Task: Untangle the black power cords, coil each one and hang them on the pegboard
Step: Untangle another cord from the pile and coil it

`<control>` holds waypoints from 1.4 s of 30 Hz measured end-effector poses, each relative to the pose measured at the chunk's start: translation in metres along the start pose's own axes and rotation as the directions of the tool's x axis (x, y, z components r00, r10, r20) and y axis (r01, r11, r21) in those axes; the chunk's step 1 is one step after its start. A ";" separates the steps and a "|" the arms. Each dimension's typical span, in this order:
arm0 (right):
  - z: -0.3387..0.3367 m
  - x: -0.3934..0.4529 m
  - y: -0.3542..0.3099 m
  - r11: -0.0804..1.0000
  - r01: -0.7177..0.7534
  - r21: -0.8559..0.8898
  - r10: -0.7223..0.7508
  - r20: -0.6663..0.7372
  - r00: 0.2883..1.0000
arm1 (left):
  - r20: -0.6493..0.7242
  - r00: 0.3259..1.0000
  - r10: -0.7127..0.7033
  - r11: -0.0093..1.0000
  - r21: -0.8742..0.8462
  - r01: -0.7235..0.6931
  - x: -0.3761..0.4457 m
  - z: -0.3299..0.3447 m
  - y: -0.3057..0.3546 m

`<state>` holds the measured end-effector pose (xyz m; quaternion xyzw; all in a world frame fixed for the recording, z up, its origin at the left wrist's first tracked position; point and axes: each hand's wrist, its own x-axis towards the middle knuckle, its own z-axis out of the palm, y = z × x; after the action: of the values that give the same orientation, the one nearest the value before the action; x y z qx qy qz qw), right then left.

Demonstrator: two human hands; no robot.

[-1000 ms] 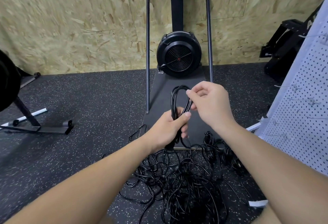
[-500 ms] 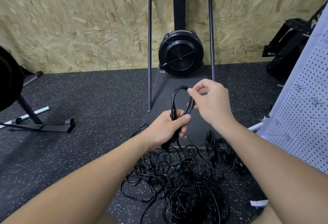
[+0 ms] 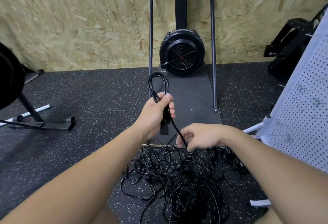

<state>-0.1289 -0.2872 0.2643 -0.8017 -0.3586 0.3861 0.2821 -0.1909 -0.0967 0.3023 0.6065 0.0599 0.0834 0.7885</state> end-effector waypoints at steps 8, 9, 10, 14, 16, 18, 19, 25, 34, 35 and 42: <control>-0.025 -0.017 -0.017 0.989 0.148 -0.023 -0.146 -0.343 0.928 | -0.208 0.978 0.026 0.949 0.314 0.041 0.017 -0.043 -0.009; -0.026 -0.019 -0.023 0.979 0.206 -0.006 -0.193 -0.385 0.903 | -0.213 0.977 0.003 0.938 0.340 0.071 0.017 -0.044 -0.011; -0.024 -0.022 -0.029 0.967 0.254 0.000 -0.232 -0.408 0.883 | -0.207 0.978 -0.029 0.933 0.345 0.101 0.015 -0.042 -0.013; -0.009 -0.023 -0.052 0.953 0.301 -0.024 -0.267 -0.531 0.804 | -0.075 0.973 -0.220 0.892 0.388 0.232 -0.003 -0.019 -0.017; -0.006 -0.022 -0.056 0.978 0.204 -0.041 -0.184 -0.631 0.754 | 0.034 0.948 -0.316 0.904 0.315 0.290 -0.009 -0.007 -0.022; -0.007 -0.021 -0.056 0.997 0.076 -0.004 -0.057 -0.702 0.710 | 0.131 0.935 -0.331 0.932 0.204 0.301 -0.013 0.001 -0.024; -0.008 -0.020 -0.053 0.999 0.025 0.021 -0.002 -0.728 0.686 | 0.158 0.934 -0.320 0.942 0.161 0.296 -0.015 0.004 -0.023; -0.013 -0.004 -0.028 0.928 0.102 0.359 0.150 -0.609 0.779 | 0.136 0.962 -0.238 0.971 0.070 0.230 -0.017 0.010 -0.018; -0.026 -0.010 0.011 0.933 0.027 0.359 0.094 -0.315 0.944 | 0.055 0.980 -0.191 0.979 -0.068 0.195 -0.005 -0.006 -0.011; -0.026 -0.009 0.011 0.935 0.035 0.354 0.095 -0.344 0.934 | 0.046 0.982 -0.184 0.980 -0.064 0.187 -0.005 -0.007 -0.010; -0.036 -0.027 -0.032 0.819 0.295 0.492 0.150 -0.680 0.718 | 0.085 0.993 -0.083 0.948 0.315 0.052 -0.004 -0.013 -0.017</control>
<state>-0.1228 -0.2964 0.3183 -0.7488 -0.1275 0.1346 0.6363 -0.1964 -0.0891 0.2825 0.7245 0.0548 0.0161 0.6869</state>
